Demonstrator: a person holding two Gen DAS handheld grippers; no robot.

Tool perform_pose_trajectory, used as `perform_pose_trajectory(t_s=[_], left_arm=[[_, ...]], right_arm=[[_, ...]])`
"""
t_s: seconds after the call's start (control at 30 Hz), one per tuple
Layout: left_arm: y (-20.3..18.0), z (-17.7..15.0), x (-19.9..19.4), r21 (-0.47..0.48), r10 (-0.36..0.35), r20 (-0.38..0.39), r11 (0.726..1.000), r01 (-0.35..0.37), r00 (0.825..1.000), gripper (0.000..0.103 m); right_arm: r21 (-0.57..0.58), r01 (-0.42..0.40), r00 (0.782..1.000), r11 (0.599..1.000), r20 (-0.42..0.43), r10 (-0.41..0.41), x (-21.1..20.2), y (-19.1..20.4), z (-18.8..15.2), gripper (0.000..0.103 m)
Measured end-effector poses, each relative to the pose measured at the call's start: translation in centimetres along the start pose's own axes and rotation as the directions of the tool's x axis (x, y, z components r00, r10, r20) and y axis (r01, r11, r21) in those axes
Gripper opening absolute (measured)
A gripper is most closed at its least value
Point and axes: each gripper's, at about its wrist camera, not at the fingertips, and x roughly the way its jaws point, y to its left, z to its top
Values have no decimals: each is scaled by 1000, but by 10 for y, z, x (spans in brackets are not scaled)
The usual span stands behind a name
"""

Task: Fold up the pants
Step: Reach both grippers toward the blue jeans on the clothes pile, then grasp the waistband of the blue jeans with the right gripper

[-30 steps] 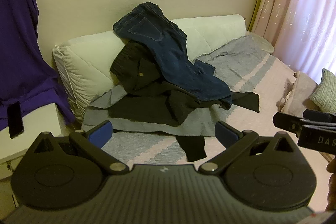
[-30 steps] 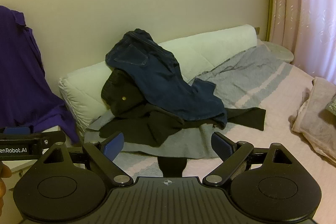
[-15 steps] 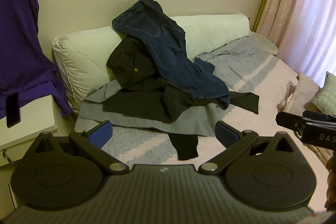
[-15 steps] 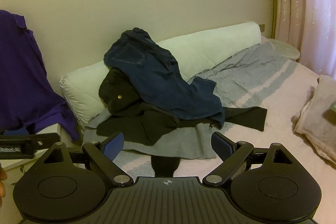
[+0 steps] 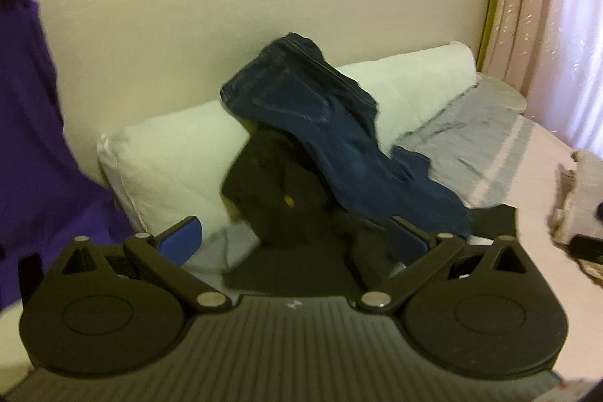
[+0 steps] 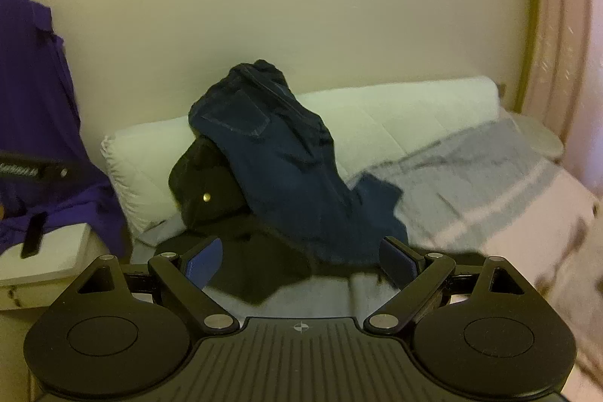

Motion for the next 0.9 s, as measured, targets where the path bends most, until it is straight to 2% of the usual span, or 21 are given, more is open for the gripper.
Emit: perform_pose_trajectory(t_s=[0.27, 0.37, 0.47, 0.53, 0.57, 0.6, 0.8, 0.9], left_arm=[[59, 73, 137, 66, -11, 4, 998, 10, 1000, 102], [79, 90, 186, 90, -5, 9, 996, 4, 1000, 102], [96, 96, 225, 112, -6, 6, 994, 5, 1000, 102], [109, 100, 245, 109, -2, -2, 994, 2, 1000, 102], [114, 99, 251, 105, 2, -4, 995, -1, 1000, 102], [120, 100, 259, 99, 2, -7, 995, -1, 1000, 102], [149, 100, 290, 90, -10, -18, 996, 12, 1000, 102], [160, 102, 295, 70, -16, -18, 997, 17, 1000, 102]], right_arm=[[-94, -38, 999, 995, -26, 36, 152, 16, 68, 88], [-155, -64, 998, 986, -37, 59, 212, 32, 86, 87], [-234, -122, 993, 965, -34, 117, 264, 54, 95, 87], [-299, -164, 986, 940, -41, 160, 297, 73, 98, 79], [-325, -185, 983, 928, -48, 179, 312, 81, 99, 71], [-350, -200, 980, 915, -54, 194, 328, 91, 101, 67], [-472, -232, 970, 851, -42, 241, 392, 139, 113, 64], [-520, -219, 972, 826, -42, 231, 417, 155, 118, 62]])
